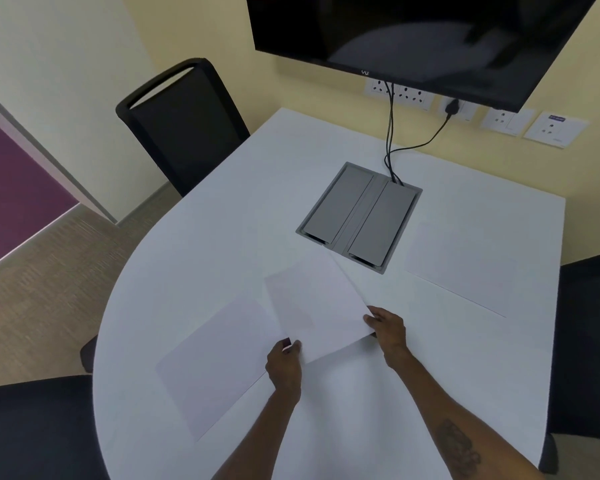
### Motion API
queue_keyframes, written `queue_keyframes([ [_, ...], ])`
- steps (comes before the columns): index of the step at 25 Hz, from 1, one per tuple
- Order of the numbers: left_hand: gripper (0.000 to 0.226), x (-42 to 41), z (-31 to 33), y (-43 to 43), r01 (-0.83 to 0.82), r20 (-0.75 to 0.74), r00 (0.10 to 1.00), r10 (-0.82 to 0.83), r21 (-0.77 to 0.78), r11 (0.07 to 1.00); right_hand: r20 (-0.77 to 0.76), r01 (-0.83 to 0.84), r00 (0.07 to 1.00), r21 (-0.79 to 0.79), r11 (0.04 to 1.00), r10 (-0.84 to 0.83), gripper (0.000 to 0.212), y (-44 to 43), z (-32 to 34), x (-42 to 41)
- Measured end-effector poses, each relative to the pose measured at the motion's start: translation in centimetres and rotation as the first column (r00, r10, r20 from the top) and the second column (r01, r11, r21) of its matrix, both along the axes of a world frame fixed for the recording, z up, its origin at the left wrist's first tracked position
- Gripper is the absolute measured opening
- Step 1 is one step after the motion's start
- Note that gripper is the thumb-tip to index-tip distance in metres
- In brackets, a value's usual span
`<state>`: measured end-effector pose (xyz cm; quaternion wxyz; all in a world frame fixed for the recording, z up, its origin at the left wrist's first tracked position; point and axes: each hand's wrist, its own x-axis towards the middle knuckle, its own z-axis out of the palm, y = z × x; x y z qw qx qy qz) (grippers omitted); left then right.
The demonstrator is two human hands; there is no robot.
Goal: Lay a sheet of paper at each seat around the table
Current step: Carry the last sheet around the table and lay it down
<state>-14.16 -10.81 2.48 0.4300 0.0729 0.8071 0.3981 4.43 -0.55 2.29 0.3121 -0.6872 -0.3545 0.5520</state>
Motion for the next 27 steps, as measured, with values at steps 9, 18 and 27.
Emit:
queue_keyframes([
  [9,0.021,-5.8,3.9,-5.6,0.026,-0.007,1.0,-0.025,0.094,0.995,-0.155,0.285,0.95,0.071,0.956,-0.272,0.028,-11.1,2.5,-5.0],
  [18,0.021,-12.4,7.5,-12.4,0.17,-0.061,0.985,-0.161,0.188,0.967,-0.276,0.427,0.88,0.104,0.898,-0.386,0.028,-21.9,5.1,-10.7],
  [27,0.022,-16.6,12.5,-15.6,0.284,-0.178,0.954,-0.241,0.276,0.918,-0.368,0.486,0.84,0.183,0.855,-0.399,0.017,-28.6,8.9,-14.5],
])
